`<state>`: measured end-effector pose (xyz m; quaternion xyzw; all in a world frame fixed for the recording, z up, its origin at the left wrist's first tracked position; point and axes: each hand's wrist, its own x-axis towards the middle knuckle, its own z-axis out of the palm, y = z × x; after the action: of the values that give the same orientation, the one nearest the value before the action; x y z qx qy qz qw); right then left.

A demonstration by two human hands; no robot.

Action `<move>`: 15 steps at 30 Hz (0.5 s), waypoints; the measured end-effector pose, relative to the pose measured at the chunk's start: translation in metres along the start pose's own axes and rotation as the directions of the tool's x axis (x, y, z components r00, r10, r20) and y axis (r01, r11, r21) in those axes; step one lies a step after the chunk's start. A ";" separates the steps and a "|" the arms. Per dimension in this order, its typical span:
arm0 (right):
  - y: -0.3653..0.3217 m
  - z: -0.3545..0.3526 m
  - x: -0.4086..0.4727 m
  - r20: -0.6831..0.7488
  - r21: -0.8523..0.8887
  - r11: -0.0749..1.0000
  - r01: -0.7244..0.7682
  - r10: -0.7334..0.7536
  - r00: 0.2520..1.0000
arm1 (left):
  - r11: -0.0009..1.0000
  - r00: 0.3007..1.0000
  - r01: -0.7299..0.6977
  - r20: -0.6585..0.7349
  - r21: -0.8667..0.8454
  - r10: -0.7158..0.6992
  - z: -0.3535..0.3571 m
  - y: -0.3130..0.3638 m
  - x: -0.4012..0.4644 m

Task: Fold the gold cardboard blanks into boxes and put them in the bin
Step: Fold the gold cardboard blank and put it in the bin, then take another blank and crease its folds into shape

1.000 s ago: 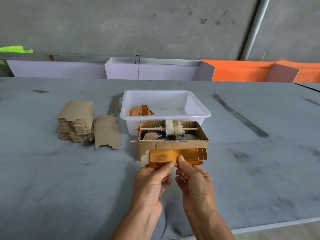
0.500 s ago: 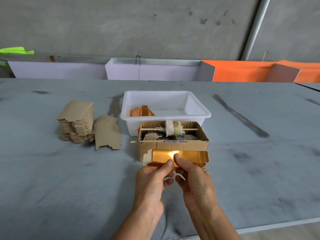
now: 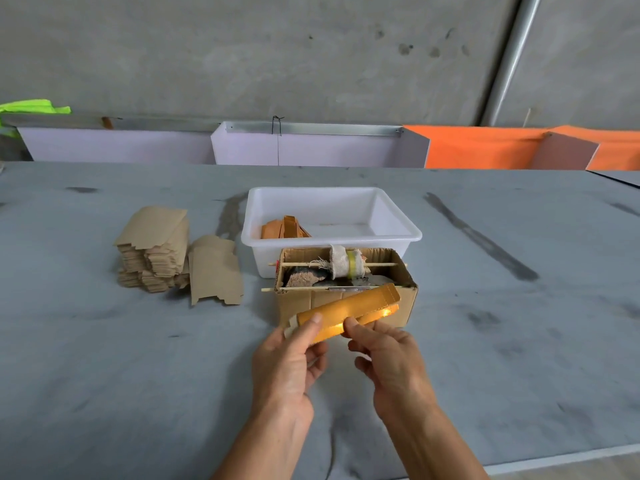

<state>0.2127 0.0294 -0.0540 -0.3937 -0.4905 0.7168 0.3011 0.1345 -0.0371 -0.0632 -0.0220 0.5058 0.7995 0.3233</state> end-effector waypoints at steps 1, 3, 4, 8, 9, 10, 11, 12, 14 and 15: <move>-0.004 0.000 0.003 -0.003 -0.038 0.999 0.018 -0.019 1.000 | 1.000 1.000 -0.017 -0.013 0.012 0.017 -0.002 0.004 0.003; -0.011 0.002 0.007 -0.009 -0.093 0.995 0.048 -0.049 0.999 | 0.996 0.999 -0.043 -0.010 0.076 0.044 -0.006 0.011 0.009; -0.014 0.004 0.009 -0.008 -0.104 0.993 0.063 -0.065 0.998 | 0.993 0.999 -0.053 0.000 0.108 0.054 -0.007 0.015 0.011; -0.026 0.017 0.012 0.082 -0.106 0.988 0.114 -0.106 0.991 | 0.977 0.984 -0.176 -0.005 0.120 0.178 -0.002 0.026 0.013; -0.028 0.022 0.012 0.108 -0.118 0.986 0.121 -0.109 0.988 | 0.969 0.976 -0.215 -0.004 0.118 0.217 0.001 0.028 0.014; -0.030 0.027 0.013 0.122 -0.133 0.982 0.133 -0.117 0.986 | 0.962 0.969 -0.246 0.001 0.116 0.248 0.004 0.031 0.015; -0.033 0.031 0.015 0.121 -0.138 0.979 0.150 -0.134 0.984 | 0.955 0.963 -0.270 0.008 0.119 0.271 0.007 0.033 0.017; -0.036 0.035 0.018 0.111 -0.136 0.976 0.173 -0.159 0.981 | 0.949 0.958 -0.287 0.015 0.126 0.288 0.009 0.036 0.019; -0.045 0.042 0.026 0.097 -0.118 0.967 0.225 -0.214 0.972 | 0.934 0.945 -0.328 0.032 0.139 0.327 0.013 0.042 0.024; -0.050 0.047 0.031 0.092 -0.113 0.964 0.241 -0.232 0.968 | 0.922 0.934 -0.355 0.037 0.152 0.354 0.015 0.046 0.027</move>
<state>0.1591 0.0501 -0.0056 -0.3218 -0.5886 0.6590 0.3402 0.0923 -0.0245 -0.0293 0.0989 0.5611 0.8027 0.1764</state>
